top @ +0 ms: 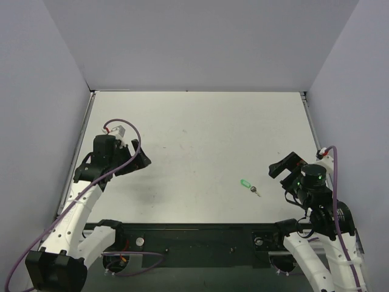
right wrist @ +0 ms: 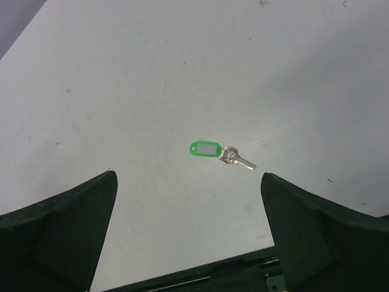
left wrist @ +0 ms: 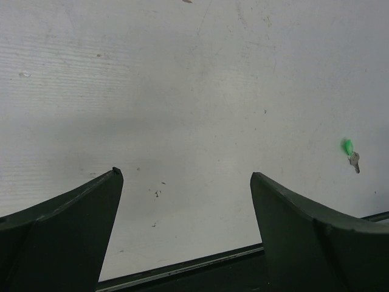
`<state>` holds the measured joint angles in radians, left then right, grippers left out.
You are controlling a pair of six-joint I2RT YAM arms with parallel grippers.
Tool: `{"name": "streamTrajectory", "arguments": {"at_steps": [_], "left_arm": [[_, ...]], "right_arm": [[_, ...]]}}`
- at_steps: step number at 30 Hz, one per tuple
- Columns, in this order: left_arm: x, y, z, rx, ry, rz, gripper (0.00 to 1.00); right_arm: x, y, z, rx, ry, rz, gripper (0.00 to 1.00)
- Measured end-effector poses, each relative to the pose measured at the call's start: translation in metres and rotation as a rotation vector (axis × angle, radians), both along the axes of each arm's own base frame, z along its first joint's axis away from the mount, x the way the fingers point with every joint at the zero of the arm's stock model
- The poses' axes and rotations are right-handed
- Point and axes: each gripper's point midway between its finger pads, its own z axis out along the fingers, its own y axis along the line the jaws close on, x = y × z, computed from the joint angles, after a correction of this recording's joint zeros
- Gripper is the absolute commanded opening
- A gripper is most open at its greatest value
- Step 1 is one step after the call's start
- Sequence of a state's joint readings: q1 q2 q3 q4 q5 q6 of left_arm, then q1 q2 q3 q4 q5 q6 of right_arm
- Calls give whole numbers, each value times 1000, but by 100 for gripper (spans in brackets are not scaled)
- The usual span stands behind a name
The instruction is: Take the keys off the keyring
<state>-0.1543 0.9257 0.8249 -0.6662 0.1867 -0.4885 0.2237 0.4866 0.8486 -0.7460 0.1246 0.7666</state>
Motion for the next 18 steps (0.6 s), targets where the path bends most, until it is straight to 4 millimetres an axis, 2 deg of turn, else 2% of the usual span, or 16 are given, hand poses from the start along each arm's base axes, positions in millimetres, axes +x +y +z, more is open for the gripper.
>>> {"name": "streamTrajectory", "arguments": {"at_steps": [4, 12, 15, 18], "left_arm": [[-1, -3, 0, 0, 0, -14, 97], [-7, -17, -1, -3, 2, -69, 97], [-11, -28, -3, -5, 4, -113, 97], [-17, -48, -5, -6, 1, -186, 97]], "right_arm": [[-4, 2, -4, 3, 21, 10, 100], [-11, 12, -12, 29, 77, 68, 94], [-14, 14, -16, 33, 97, 83, 94], [-18, 17, -18, 40, 115, 102, 93]]}}
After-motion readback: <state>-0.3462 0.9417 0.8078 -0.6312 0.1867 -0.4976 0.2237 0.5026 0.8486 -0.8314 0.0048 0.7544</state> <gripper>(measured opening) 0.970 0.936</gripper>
